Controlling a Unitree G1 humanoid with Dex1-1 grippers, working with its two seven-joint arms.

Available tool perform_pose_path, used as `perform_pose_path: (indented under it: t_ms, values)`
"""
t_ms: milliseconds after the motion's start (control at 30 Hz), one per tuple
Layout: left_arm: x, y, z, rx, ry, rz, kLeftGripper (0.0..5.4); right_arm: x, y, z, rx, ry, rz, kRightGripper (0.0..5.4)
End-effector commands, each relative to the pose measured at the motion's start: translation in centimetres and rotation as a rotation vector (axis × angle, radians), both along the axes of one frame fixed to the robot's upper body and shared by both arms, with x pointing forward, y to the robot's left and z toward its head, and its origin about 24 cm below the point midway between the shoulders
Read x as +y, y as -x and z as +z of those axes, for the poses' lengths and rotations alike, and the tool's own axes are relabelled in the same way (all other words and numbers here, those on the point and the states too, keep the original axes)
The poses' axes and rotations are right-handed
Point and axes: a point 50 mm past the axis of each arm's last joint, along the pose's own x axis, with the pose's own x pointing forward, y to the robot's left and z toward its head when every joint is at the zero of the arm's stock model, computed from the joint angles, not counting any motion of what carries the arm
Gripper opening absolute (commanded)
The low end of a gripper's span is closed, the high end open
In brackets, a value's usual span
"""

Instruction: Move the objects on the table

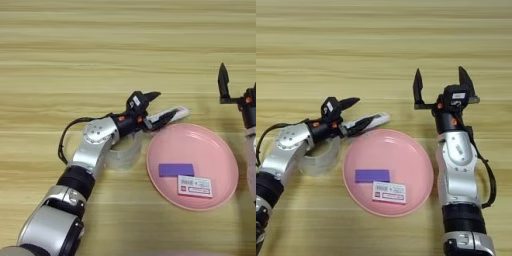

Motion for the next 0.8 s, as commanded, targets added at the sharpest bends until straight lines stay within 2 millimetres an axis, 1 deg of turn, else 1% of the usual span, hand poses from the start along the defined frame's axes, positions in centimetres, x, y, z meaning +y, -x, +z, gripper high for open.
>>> perform_pose_path:
  t_ms: [33, 233, 467, 633, 800]
  values:
    - [0.0, 0.4, -1.0, 0.045, -0.045, -0.016, 4.24, -0.1, -0.1, 0.2, -0.013, 0.008, -0.001, 5.40]
    - [0.1, 0.3, -0.6, 0.015, -0.024, -0.002, 4.71, -0.1, -0.1, 0.2, -0.011, 0.007, 0.000, 5.40]
    - [0.5, -0.1, 1.1, -0.057, 0.039, 0.017, 5.35, -0.1, -0.2, 0.2, -0.011, 0.006, 0.002, 5.40]
    - [1.1, -0.5, 2.4, -0.104, 0.072, 0.042, 5.38, -0.1, -0.3, 0.3, -0.011, 0.006, 0.004, 5.40]
    - [1.7, -0.4, 4.2, -0.179, 0.106, 0.047, 5.38, -0.2, -0.3, 0.3, -0.011, 0.005, 0.006, 5.40]
